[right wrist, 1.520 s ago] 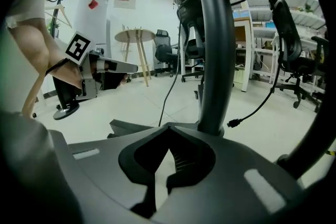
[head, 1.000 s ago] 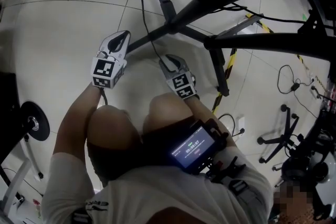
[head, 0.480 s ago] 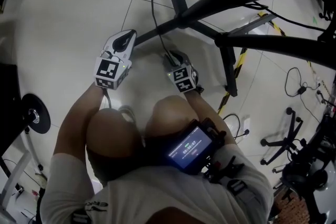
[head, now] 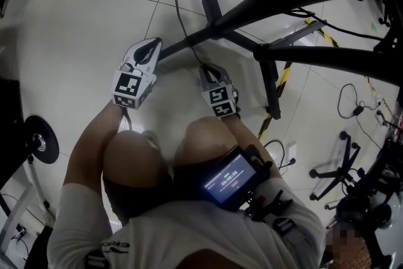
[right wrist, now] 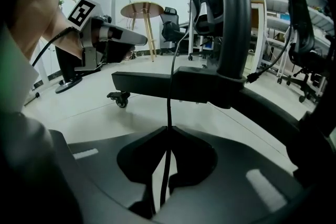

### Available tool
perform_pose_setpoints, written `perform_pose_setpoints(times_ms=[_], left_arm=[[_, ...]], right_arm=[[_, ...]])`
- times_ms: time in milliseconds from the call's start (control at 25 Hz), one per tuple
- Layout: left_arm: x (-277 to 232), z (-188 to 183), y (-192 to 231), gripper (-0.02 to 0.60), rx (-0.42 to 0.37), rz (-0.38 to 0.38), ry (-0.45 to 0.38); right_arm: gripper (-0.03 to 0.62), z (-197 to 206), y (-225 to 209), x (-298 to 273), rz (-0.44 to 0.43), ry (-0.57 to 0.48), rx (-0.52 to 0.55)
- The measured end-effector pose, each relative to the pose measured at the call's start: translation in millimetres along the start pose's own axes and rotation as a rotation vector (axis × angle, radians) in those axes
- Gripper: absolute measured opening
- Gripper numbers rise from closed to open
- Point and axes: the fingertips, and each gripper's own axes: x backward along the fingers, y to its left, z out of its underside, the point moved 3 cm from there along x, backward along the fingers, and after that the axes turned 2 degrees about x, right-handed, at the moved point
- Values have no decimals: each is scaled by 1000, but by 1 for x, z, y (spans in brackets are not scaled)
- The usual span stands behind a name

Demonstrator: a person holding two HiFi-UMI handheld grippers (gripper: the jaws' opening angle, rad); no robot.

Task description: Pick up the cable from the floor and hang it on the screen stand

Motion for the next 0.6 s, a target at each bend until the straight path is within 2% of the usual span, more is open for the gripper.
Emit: perform_pose_setpoints(times_ms=[600], left_arm=[[-7, -12, -5, 2, -19, -3, -35]], right_arm=[[34, -47, -22, 30, 46, -144, 19]])
